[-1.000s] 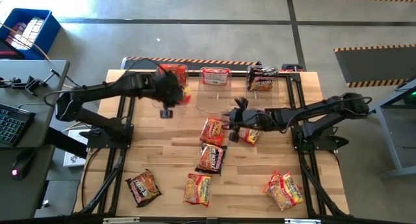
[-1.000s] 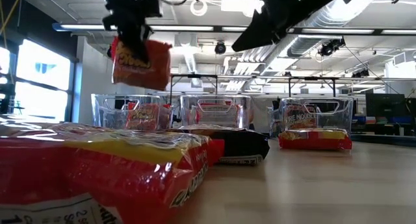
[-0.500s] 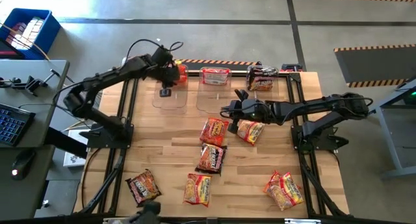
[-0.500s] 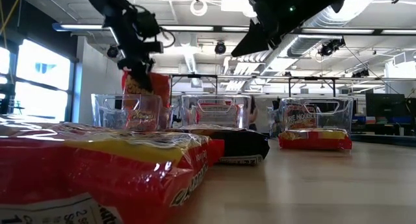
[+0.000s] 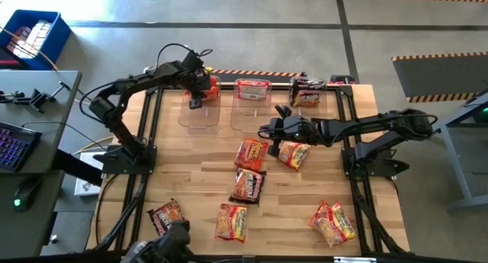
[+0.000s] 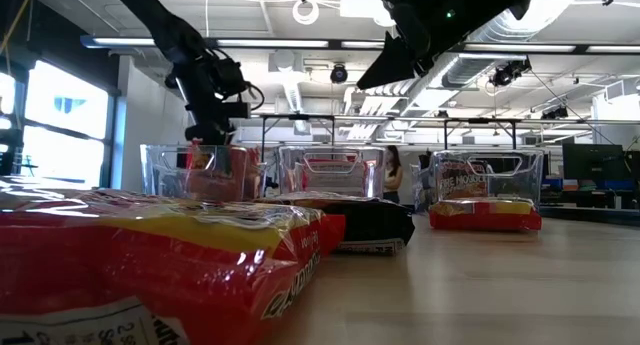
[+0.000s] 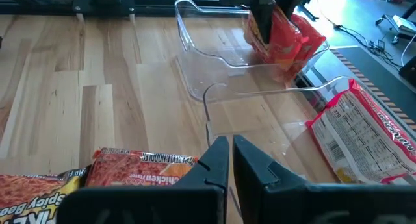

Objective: Sort Maruchan noodles
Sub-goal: Put the orange noodle pack into the left transparent bin

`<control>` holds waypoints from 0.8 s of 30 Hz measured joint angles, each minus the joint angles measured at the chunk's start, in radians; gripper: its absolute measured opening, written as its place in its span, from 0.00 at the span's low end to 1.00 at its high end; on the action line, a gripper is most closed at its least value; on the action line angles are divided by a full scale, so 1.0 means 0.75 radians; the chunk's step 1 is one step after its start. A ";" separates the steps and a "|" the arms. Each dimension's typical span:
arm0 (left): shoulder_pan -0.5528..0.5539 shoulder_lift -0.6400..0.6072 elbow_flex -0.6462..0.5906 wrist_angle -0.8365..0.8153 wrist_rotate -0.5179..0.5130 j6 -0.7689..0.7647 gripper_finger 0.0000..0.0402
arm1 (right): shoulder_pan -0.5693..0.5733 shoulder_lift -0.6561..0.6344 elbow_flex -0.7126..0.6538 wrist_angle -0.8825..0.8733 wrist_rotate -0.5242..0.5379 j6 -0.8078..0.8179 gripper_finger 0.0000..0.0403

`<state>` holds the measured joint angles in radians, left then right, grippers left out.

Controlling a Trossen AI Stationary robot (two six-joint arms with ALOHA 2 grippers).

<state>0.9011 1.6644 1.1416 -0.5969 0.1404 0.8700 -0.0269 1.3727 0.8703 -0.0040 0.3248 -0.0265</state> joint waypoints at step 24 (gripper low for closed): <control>-0.019 0.033 0.000 0.028 -0.169 0.034 0.35 | 0.001 0.000 0.000 -0.019 -0.004 0.024 0.01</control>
<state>0.8871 1.6890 1.1416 -0.5762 0.0137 0.8957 -0.0265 1.3727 0.8703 -0.0185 0.3222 -0.0082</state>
